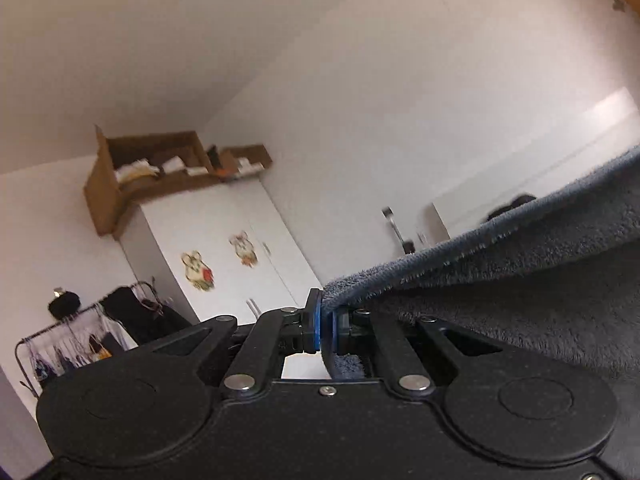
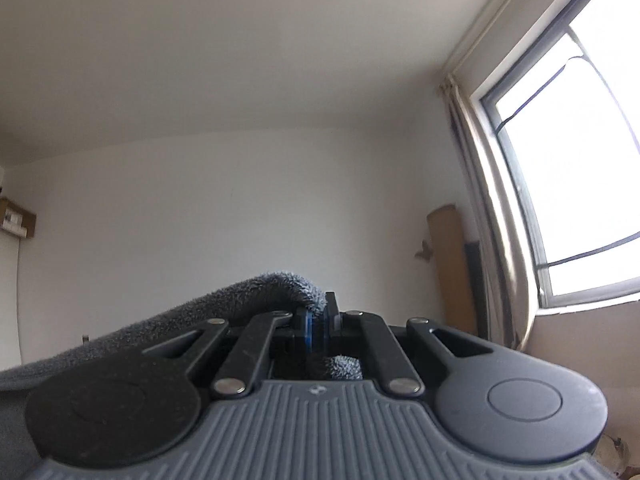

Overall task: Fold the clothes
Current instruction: 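Raise the blanket with both grippers and shake it out over the bed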

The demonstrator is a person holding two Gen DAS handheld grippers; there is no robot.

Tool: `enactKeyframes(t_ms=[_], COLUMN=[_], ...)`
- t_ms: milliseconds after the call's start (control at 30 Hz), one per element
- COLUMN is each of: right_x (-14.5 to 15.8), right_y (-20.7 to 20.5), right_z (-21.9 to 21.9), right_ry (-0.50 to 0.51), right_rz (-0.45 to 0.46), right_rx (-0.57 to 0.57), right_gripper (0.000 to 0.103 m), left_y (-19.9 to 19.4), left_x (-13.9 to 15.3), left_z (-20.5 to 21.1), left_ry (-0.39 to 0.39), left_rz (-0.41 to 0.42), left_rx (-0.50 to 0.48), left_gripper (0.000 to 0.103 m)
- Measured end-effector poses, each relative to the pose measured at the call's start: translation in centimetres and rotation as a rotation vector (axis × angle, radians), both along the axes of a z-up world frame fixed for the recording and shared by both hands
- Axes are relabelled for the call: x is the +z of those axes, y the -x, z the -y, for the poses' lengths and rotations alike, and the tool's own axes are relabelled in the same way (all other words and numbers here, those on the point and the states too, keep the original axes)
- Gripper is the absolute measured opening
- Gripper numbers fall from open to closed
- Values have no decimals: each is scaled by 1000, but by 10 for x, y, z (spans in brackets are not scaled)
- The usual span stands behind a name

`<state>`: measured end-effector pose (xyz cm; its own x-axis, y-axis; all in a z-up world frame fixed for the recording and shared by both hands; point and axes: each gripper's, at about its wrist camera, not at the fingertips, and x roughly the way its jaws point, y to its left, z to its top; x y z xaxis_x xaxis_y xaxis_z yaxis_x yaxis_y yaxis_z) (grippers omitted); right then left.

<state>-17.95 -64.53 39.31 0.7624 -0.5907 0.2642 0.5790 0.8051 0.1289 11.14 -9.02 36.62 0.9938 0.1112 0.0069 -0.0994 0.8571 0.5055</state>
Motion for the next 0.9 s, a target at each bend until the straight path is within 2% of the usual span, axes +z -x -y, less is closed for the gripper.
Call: enactKeyframes(t_ms=[333,500,667,900], right_x=[54,61,45,-13], right_y=[73,87,58,-45], right_z=[-18,-28,-18,11], right_ry=[107,132,116,63], right_rz=[96,105,33,-144], right_rx=[-59,-81,-80,-95], right_gripper=[4,4,4,4], left_y=[67,68,37,-72], left_x=[63,72,54,2], left_z=[-9,-2,4,3], left_ry=[12,-3,5,6], left_rz=[176,203,139,-22], left_rx=[4,2,-28,-49], left_gripper=[5,5,5,5])
